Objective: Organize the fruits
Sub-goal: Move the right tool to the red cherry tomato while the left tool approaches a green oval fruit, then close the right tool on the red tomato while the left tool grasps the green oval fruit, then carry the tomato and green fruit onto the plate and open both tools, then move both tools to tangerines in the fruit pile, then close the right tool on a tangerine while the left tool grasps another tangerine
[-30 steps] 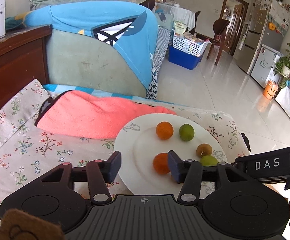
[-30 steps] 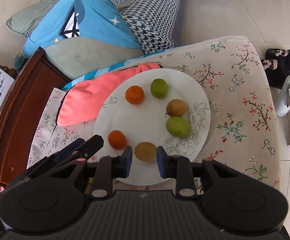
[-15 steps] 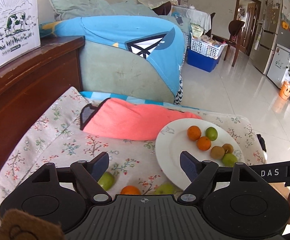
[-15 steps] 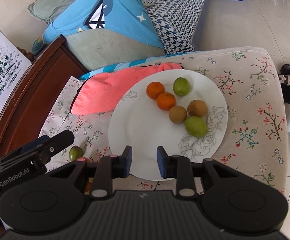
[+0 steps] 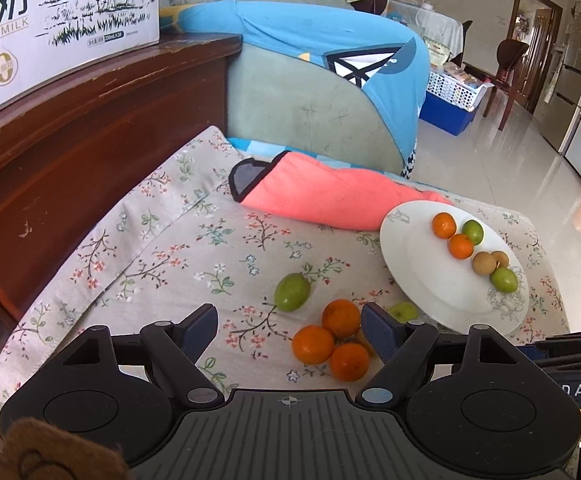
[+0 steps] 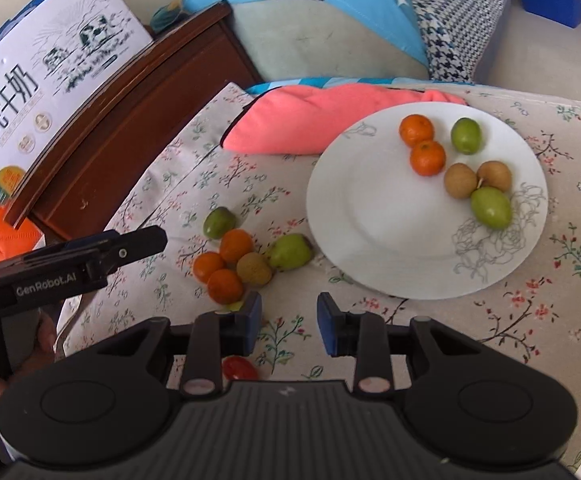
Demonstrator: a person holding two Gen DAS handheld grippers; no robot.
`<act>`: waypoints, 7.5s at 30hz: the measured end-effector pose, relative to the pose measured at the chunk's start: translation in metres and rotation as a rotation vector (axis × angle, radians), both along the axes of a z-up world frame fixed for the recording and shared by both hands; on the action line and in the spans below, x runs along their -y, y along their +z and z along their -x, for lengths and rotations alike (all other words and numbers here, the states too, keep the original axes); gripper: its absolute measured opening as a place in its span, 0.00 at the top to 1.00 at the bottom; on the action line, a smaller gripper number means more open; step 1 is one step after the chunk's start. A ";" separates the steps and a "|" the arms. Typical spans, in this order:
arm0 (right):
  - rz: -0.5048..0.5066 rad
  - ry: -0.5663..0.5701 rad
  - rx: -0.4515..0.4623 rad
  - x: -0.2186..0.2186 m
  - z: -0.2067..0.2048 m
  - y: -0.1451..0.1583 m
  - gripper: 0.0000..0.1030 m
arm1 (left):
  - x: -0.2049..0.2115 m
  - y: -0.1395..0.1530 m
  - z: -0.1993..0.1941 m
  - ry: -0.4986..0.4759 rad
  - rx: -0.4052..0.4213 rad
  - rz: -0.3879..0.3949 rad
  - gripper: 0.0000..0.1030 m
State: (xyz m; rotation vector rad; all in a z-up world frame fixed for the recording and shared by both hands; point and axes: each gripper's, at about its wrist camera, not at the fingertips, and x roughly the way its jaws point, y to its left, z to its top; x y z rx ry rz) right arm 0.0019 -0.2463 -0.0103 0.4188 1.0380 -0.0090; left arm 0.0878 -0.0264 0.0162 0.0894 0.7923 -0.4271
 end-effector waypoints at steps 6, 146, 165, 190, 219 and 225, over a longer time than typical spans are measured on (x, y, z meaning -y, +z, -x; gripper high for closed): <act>0.007 0.103 -0.014 -0.021 0.006 -0.007 0.69 | -0.005 -0.011 0.002 0.015 -0.047 -0.011 0.22; 0.120 -0.409 0.067 0.071 0.001 0.018 0.76 | 0.122 -0.007 -0.008 -0.110 0.040 -0.009 0.25; 0.132 -0.211 0.088 0.029 -0.010 0.015 0.75 | 0.053 0.018 -0.015 -0.074 0.053 -0.052 0.19; 0.070 0.100 0.018 -0.055 -0.033 -0.026 0.69 | -0.001 -0.007 -0.035 0.082 -0.100 -0.053 0.19; 0.151 0.078 -0.014 -0.061 -0.032 -0.032 0.72 | 0.002 -0.026 -0.034 0.066 -0.150 -0.053 0.20; 0.144 0.046 -0.030 -0.048 -0.019 -0.026 0.72 | 0.014 -0.033 -0.027 0.015 -0.131 -0.075 0.21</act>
